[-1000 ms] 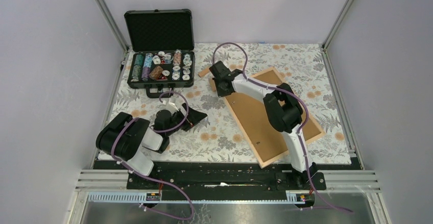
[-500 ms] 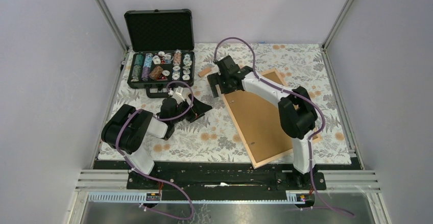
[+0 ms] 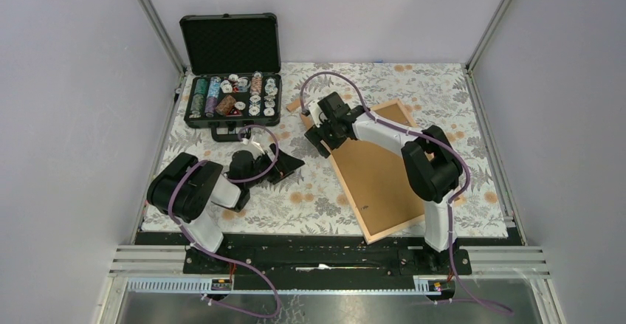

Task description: Put the photo into the frame

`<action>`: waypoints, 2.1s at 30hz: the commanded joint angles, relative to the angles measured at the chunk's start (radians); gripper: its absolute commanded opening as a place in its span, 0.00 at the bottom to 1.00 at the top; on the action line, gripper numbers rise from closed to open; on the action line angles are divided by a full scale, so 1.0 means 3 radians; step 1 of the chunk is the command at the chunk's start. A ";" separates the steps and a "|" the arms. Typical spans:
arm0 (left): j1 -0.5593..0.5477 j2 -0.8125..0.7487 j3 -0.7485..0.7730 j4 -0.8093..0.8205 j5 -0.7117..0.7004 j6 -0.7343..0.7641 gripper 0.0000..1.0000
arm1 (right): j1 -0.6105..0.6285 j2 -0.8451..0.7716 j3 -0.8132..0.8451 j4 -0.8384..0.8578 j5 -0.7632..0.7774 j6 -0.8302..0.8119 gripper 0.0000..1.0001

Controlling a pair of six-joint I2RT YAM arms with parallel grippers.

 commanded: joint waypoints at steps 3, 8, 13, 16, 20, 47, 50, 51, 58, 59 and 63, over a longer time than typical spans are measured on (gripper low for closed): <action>-0.0005 -0.0037 -0.0051 0.0368 -0.0015 0.0048 0.85 | -0.0021 0.0199 0.0202 -0.0049 -0.0259 -0.0271 0.85; -0.0004 -0.0036 -0.0073 0.0432 -0.0026 0.0038 0.85 | -0.0027 0.0281 0.0199 -0.0069 -0.0182 -0.0237 0.87; -0.0005 -0.0031 -0.0074 0.0459 -0.0016 0.0039 0.85 | -0.0025 0.0337 0.0234 -0.0255 -0.0132 -0.0103 0.75; -0.0003 -0.0020 -0.0064 0.0464 -0.0018 0.0042 0.85 | -0.0022 0.0287 0.0185 -0.0260 -0.0183 0.0011 0.68; -0.0005 -0.0008 -0.0063 0.0472 -0.0023 0.0034 0.85 | -0.0023 0.0278 0.0181 -0.0319 -0.0160 0.0246 0.57; -0.0005 0.0021 -0.0066 0.0538 -0.0005 0.0015 0.84 | 0.0016 -0.0033 0.0321 -0.0446 0.0276 0.1312 0.88; -0.0005 0.0030 -0.0070 0.0551 0.0006 0.0009 0.84 | 0.0014 0.0143 0.0430 -0.0467 0.0292 0.1314 0.86; -0.0005 0.0028 -0.0069 0.0546 0.0011 0.0011 0.84 | 0.0015 0.0180 0.0453 -0.0468 0.0303 0.1317 0.85; -0.0005 0.0051 -0.0069 0.0570 0.0036 0.0013 0.84 | 0.0014 0.0313 0.0399 -0.0462 0.0221 0.1391 0.74; -0.0005 0.0048 -0.0078 0.0584 0.0034 0.0011 0.83 | 0.0014 0.0324 0.0382 -0.0461 0.0220 0.1392 0.74; -0.0001 0.0059 -0.0089 0.0636 0.0041 -0.0001 0.83 | 0.0015 0.0373 0.0365 -0.0453 0.0250 0.1348 0.74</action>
